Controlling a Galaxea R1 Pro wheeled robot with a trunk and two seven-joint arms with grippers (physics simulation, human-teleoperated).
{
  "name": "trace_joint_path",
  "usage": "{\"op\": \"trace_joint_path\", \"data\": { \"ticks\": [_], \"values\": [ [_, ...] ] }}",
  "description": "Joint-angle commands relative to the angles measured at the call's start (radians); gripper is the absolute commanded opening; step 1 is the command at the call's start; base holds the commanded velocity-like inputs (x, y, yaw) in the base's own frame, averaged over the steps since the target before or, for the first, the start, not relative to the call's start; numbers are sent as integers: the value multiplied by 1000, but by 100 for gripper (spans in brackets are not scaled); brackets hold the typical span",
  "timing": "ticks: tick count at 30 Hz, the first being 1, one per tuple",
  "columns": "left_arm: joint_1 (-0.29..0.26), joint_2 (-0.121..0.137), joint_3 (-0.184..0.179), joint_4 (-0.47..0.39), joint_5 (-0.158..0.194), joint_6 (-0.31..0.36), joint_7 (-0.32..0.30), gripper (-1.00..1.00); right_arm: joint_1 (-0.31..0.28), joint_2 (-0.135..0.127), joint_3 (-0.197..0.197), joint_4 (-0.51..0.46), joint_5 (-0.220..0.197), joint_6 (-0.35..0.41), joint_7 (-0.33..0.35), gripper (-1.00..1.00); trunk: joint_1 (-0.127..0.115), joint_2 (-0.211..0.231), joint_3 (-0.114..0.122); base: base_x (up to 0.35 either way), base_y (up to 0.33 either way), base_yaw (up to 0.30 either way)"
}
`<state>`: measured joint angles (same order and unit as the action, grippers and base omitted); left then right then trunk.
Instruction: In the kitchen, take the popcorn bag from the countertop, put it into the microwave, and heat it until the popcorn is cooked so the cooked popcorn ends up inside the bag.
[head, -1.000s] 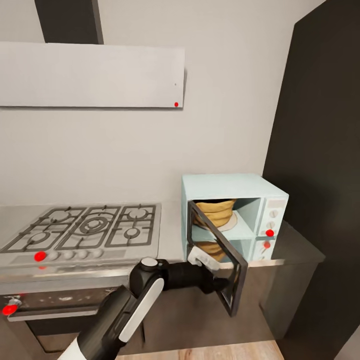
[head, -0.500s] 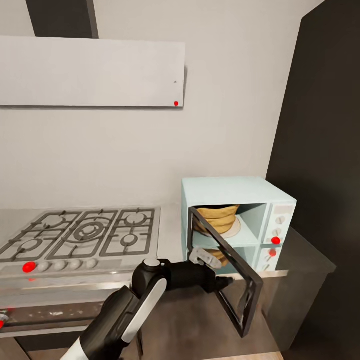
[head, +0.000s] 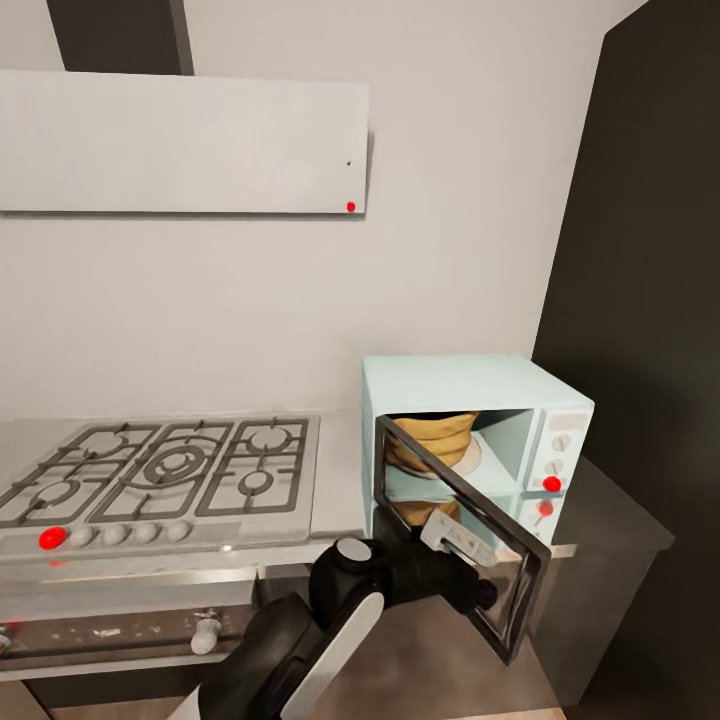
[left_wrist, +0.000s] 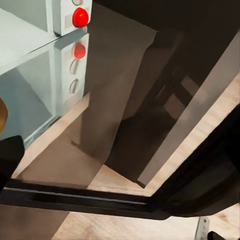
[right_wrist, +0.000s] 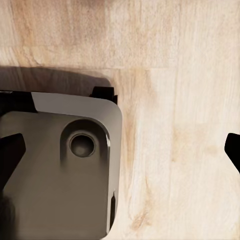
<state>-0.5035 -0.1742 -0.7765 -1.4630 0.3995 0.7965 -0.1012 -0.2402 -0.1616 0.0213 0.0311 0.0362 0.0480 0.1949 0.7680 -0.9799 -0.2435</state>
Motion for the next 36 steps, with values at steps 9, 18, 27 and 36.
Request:
{"op": "trace_joint_path", "data": {
  "ticks": [9, 18, 27, 36],
  "values": [
    [-1, 0, -1, 0, -4, 4, -5, 100, -1, 1, 2, 3, -3, 7, -2, 100, 0, -1, -1, 0, 0, -131],
    [-1, 0, 0, 0, -12, 4, -3, 100, -1, 1, 1, 3, -4, 8, -2, 100, 0, -1, -1, 0, 0, -237],
    [-1, 0, 3, 0, -13, -24, -3, 100, -1, -8, 2, 3, -6, 2, -2, 100, 0, -1, -1, 0, 0, -119],
    [-1, 0, 2, 0, -14, -80, 75, 100, -1, -7, 2, 3, -3, 1, 0, 100, 0, -1, -1, 138, 0, 0]
  ]
}}
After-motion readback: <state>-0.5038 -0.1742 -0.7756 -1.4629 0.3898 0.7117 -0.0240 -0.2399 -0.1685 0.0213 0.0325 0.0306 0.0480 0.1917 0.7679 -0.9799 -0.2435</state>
